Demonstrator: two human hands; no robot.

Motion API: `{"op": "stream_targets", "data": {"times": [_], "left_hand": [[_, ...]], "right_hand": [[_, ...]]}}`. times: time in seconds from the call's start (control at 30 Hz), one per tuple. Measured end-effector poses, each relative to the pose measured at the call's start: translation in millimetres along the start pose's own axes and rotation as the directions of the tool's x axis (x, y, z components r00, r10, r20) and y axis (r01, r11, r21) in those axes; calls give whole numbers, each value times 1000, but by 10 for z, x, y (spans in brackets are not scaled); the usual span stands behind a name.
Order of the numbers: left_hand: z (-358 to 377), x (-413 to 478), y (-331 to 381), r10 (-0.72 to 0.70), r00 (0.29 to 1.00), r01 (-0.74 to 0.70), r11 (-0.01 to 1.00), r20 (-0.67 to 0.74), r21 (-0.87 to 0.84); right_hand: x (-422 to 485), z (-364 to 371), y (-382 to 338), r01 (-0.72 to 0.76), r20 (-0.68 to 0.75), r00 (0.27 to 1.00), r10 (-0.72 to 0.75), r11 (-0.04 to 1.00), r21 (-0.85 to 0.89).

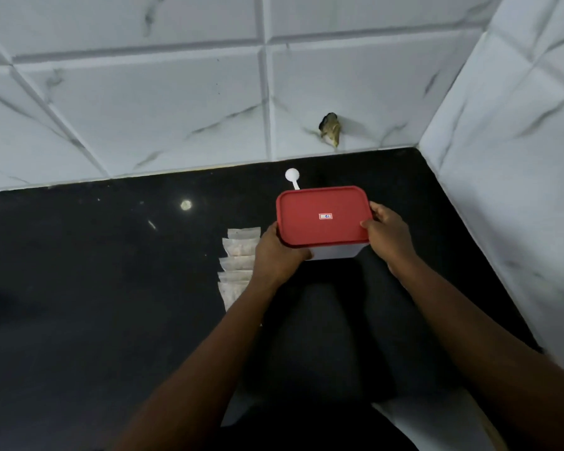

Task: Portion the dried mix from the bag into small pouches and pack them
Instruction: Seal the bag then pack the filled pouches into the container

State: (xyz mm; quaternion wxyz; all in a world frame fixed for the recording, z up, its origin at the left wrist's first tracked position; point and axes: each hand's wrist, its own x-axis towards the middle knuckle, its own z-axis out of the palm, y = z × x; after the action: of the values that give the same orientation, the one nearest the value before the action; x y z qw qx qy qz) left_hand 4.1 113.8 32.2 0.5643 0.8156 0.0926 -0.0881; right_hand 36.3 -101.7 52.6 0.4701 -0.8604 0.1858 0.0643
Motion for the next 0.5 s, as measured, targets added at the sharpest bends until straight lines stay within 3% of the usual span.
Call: {"op": "stream_targets", "data": {"times": [0.2, 0.3, 0.37, 0.43, 0.5], "left_hand": [[221, -375, -241, 85, 996, -84, 995, -21, 49], [253, -451, -331, 115, 993, -114, 993, -14, 36], [255, -453, -392, 99, 995, -98, 994, -26, 47], [262, -443, -459, 84, 996, -81, 993, -38, 84], [298, -423, -560, 87, 994, -83, 994, -61, 75]], "right_hand": [[-303, -31, 316, 51, -21, 998, -52, 998, -45], [-365, 0, 416, 132, -77, 988, -137, 989, -71], [-393, 25, 444, 204, -109, 968, -225, 963, -177], [-419, 84, 424, 346, -87, 913, -398, 870, -350], [-486, 167, 332, 521, 48, 824, -564, 723, -454]]}}
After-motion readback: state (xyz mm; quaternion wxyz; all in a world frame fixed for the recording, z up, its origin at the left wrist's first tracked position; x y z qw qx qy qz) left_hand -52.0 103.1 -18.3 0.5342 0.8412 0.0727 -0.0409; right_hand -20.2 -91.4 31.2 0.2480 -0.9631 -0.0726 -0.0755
